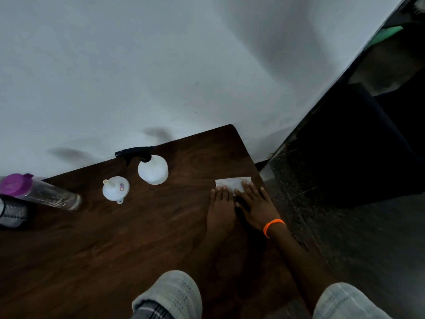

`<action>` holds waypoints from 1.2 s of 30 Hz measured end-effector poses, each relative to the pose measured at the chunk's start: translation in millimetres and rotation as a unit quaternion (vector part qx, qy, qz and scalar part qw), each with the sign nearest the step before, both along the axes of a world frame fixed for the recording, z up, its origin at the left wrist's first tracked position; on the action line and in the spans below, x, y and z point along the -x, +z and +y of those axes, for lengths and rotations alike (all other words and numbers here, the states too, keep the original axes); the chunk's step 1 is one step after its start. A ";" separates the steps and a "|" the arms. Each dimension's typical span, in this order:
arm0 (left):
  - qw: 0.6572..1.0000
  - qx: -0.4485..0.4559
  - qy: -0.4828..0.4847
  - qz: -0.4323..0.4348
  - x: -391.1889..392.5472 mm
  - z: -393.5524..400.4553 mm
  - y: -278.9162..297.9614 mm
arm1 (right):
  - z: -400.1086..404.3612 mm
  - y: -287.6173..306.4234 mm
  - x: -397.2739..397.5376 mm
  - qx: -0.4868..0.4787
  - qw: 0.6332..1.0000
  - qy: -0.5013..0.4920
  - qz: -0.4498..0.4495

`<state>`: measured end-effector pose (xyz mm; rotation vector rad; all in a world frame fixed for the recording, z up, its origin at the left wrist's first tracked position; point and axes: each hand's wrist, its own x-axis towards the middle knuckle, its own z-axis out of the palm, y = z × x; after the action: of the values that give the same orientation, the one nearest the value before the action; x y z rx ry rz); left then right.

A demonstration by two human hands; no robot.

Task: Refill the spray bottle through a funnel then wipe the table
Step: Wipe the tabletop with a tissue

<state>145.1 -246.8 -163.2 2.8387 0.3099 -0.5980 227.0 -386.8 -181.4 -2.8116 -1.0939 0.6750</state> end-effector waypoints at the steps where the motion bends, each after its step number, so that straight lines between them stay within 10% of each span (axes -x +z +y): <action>1: 1.000 -0.006 -0.007 0.003 7.3 -7.3 0.5 | -9.3 -0.7 7.3 0.000 1.000 -0.002 -0.001; 22: 0.985 -0.014 -0.156 0.069 126.2 -177.3 7.6 | -207.2 1.6 130.9 0.038 0.999 -0.008 0.014; 36: 0.993 -0.029 -0.106 -0.038 35.9 -132.0 -9.7 | -131.3 1.0 44.2 -0.032 0.996 -0.062 0.047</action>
<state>109.3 -378.8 -172.9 2.9641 0.0113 -0.5269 182.8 -518.1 -180.4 -2.7343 -0.8999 0.7385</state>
